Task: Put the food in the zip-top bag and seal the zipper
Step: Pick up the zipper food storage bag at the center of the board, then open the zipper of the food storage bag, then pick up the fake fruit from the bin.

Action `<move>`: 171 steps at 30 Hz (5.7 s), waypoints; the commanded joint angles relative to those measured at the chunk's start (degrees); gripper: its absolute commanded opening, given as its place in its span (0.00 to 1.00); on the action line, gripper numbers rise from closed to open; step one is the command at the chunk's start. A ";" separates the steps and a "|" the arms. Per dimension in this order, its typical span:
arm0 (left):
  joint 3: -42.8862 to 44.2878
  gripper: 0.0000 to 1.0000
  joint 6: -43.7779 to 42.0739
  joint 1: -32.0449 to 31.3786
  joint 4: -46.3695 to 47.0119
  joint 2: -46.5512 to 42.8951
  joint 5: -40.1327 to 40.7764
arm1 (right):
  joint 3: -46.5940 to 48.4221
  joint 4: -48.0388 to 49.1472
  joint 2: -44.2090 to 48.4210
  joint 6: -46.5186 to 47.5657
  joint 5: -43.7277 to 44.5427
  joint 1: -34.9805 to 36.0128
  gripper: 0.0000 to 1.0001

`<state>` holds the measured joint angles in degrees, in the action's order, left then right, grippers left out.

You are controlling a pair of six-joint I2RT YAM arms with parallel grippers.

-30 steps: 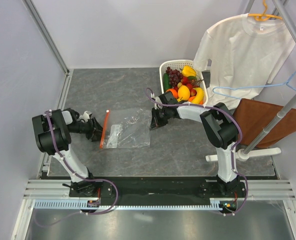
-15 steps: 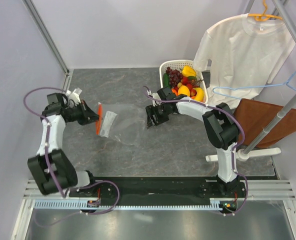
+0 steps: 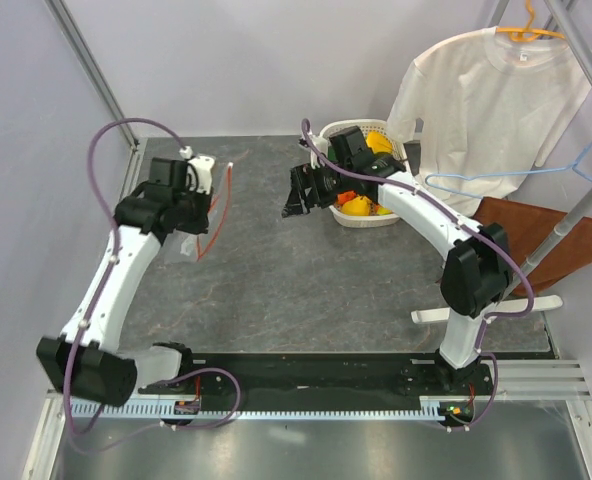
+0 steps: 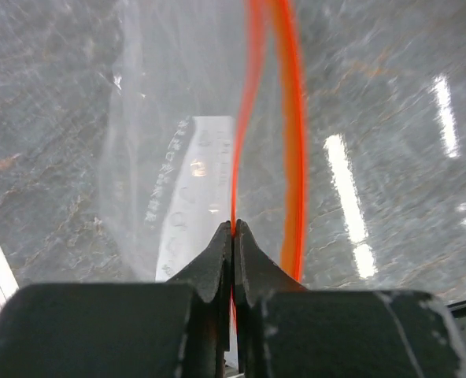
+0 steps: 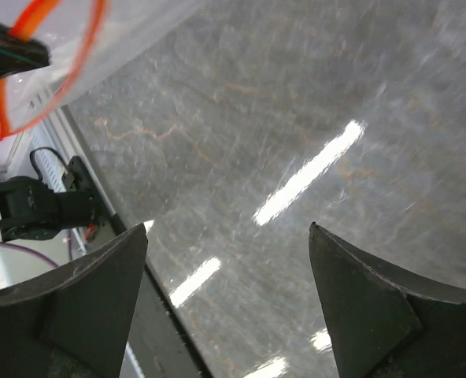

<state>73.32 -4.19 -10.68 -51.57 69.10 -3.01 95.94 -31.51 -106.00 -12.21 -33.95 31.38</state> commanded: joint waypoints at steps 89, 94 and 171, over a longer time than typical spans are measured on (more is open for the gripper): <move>1.30 0.02 17.10 8.48 6.74 6.31 -18.00 | -3.66 7.78 0.34 0.16 3.98 4.31 0.72; 1.83 0.02 19.21 8.39 8.41 9.73 -19.93 | -0.50 3.48 2.19 5.34 4.69 2.38 0.87; 0.24 0.02 22.03 8.30 13.16 12.90 -22.13 | 0.47 -2.42 -1.16 5.17 23.50 -11.16 0.66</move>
<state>73.12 16.93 -2.59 -40.12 81.32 -24.12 91.96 -32.21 -114.59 -8.73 -5.61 20.03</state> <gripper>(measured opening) 0.027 0.821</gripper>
